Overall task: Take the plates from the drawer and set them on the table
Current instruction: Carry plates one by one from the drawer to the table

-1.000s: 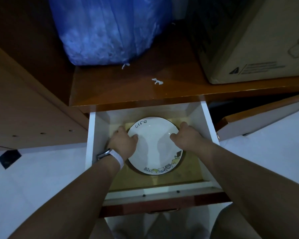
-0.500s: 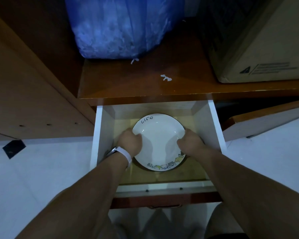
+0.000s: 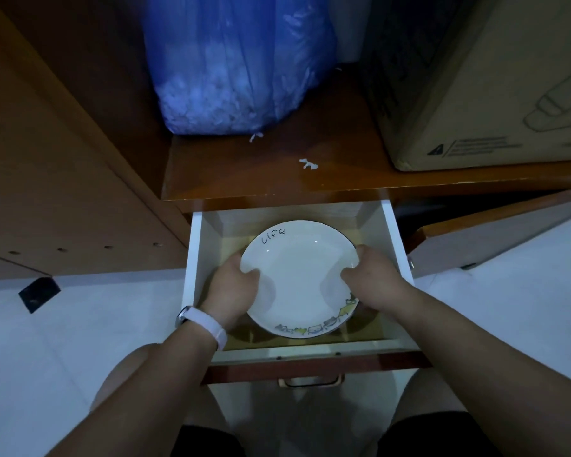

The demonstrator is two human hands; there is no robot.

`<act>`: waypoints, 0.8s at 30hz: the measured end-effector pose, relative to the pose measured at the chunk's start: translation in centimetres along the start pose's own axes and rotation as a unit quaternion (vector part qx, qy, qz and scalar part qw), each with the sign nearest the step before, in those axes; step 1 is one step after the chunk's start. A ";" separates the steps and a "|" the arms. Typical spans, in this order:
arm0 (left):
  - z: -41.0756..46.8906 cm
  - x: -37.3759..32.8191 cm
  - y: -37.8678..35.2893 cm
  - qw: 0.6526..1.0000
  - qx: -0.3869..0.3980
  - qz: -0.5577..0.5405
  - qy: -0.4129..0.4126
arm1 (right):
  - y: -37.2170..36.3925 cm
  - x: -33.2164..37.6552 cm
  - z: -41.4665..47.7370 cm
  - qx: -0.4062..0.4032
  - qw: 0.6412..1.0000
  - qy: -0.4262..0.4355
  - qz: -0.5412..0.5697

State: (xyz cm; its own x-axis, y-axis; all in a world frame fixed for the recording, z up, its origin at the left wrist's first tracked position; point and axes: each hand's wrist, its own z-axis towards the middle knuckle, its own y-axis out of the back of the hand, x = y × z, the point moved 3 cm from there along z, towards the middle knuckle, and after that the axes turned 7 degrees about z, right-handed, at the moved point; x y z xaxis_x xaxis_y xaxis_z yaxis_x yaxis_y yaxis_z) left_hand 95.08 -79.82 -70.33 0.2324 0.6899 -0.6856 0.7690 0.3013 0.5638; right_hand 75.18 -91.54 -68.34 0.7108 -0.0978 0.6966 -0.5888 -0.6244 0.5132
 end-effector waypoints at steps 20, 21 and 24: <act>-14.9 -14.1 10.5 0.968 0.083 -0.234 0.048 | 10.3 10.2 -15.8 -0.021 0.955 -0.067 0.290; -16.3 -15.8 11.5 0.967 0.090 -0.236 0.040 | 11.7 11.4 -17.2 -0.026 0.952 -0.068 0.298; -20.5 -20.6 14.7 0.962 0.115 -0.246 0.013 | 15.9 15.3 -21.5 -0.043 0.944 -0.067 0.320</act>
State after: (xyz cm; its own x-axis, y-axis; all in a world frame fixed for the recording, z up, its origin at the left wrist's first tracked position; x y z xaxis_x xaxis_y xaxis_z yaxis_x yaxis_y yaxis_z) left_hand 89.41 -76.13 -38.43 -0.2055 0.5185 -0.8300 0.8949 0.4429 0.0551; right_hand 68.43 -86.35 -38.74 0.2376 -0.5346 0.8111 -0.9391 -0.3398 0.0511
